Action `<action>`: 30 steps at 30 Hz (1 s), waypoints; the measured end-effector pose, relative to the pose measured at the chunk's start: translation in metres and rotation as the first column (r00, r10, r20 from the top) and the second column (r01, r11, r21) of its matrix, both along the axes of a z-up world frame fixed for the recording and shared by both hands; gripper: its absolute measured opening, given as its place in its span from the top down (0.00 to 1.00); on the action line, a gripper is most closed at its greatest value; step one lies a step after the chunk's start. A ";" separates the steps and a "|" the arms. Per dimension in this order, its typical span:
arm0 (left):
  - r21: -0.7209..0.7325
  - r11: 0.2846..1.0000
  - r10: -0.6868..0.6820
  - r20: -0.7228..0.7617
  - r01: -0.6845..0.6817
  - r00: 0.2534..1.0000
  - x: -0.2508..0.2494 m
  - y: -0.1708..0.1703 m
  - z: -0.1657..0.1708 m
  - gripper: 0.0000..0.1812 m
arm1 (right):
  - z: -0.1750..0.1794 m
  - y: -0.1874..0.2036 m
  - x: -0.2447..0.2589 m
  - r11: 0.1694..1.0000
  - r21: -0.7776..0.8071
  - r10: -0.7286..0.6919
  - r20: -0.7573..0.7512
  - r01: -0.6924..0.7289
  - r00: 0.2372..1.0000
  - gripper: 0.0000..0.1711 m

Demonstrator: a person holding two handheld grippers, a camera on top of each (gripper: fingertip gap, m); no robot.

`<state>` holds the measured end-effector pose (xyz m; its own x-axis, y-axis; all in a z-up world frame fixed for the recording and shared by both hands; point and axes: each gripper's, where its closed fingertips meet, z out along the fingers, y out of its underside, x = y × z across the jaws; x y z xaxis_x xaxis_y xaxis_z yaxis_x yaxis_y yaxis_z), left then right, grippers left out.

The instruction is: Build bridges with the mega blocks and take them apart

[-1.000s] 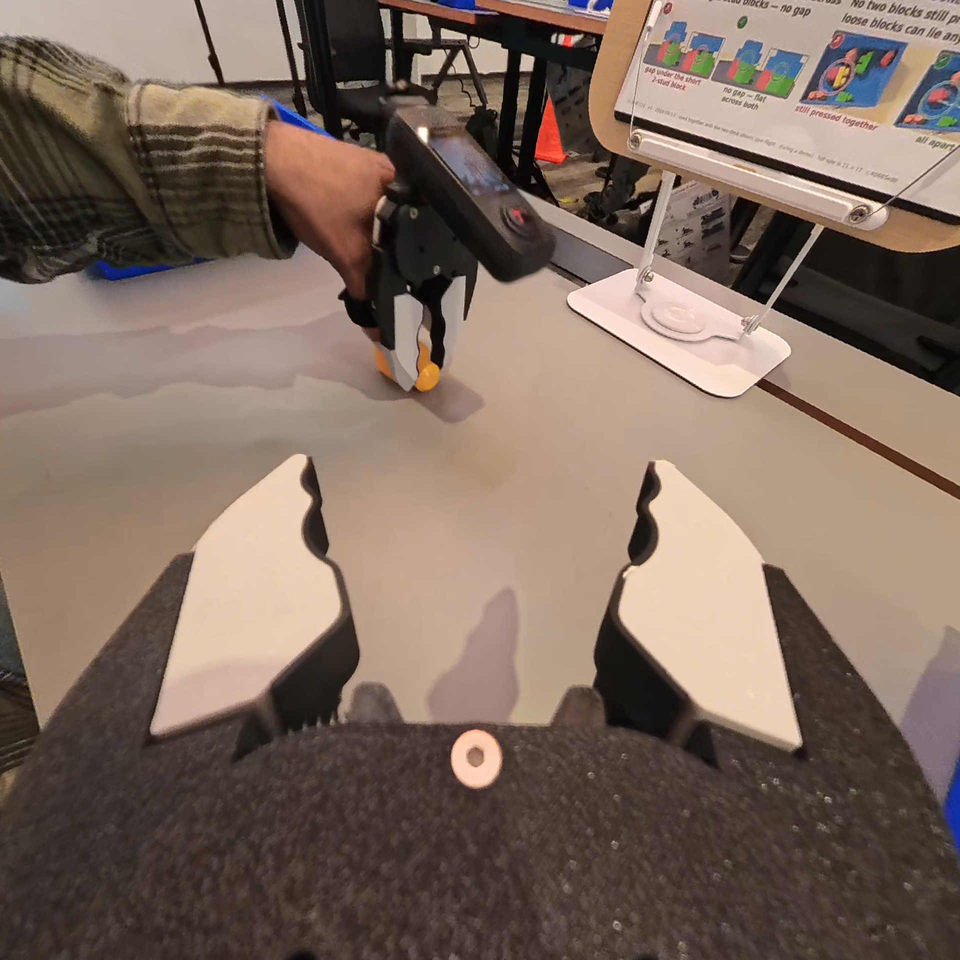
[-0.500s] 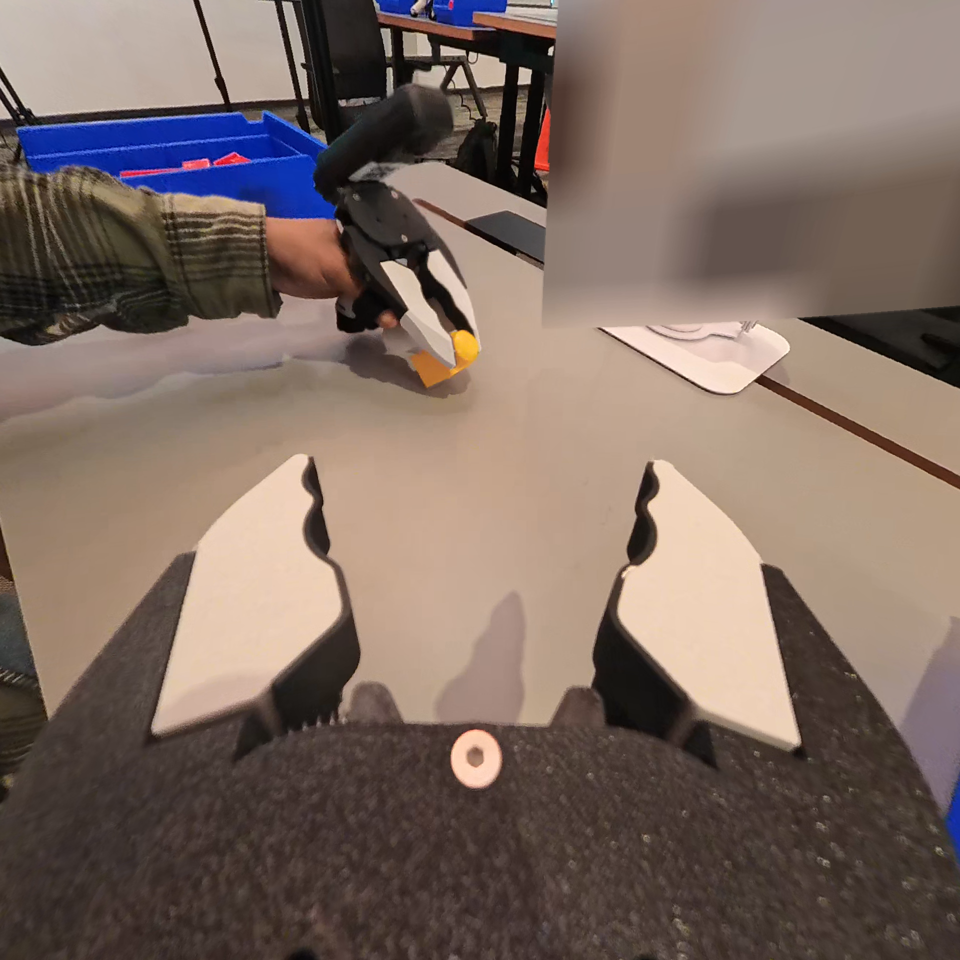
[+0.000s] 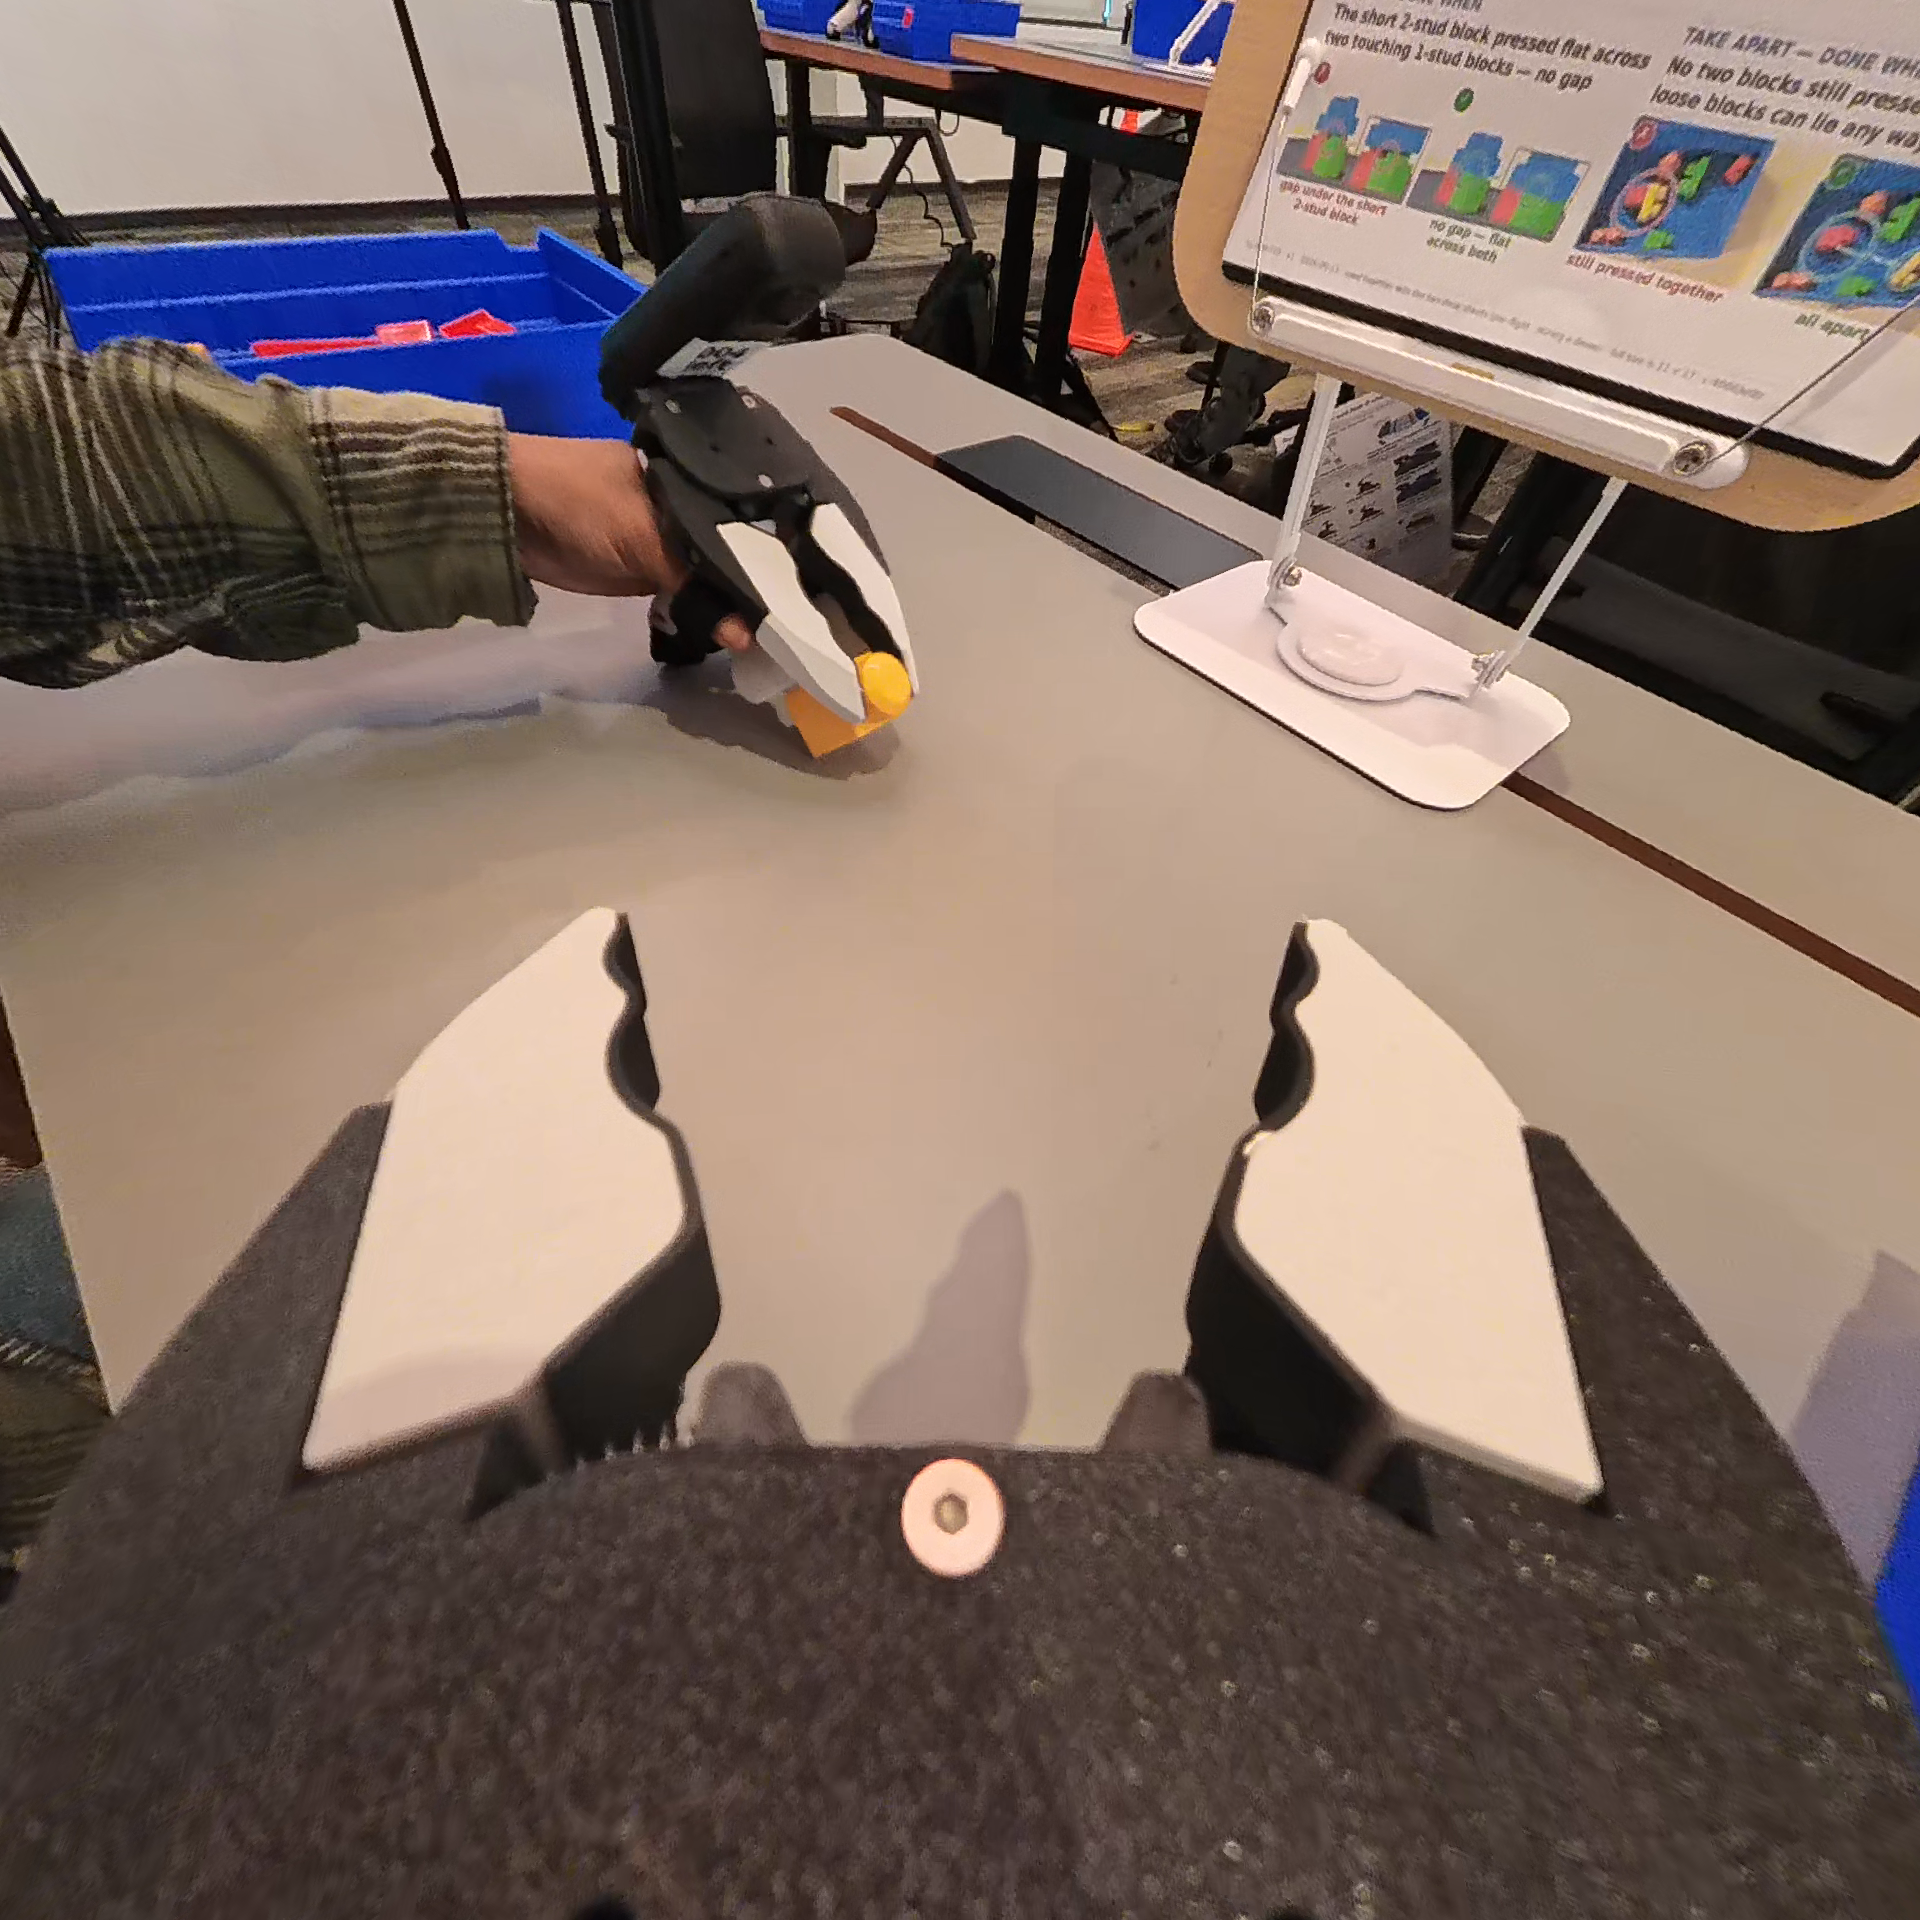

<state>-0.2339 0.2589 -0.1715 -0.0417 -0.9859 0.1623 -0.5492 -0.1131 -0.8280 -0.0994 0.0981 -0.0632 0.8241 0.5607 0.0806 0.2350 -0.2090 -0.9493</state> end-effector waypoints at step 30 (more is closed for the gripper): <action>-0.080 0.996 0.053 0.347 -0.026 0.936 0.012 0.000 0.055 0.84 | 0.014 -0.002 -0.022 0.999 0.008 0.044 0.071 -0.045 0.996 0.33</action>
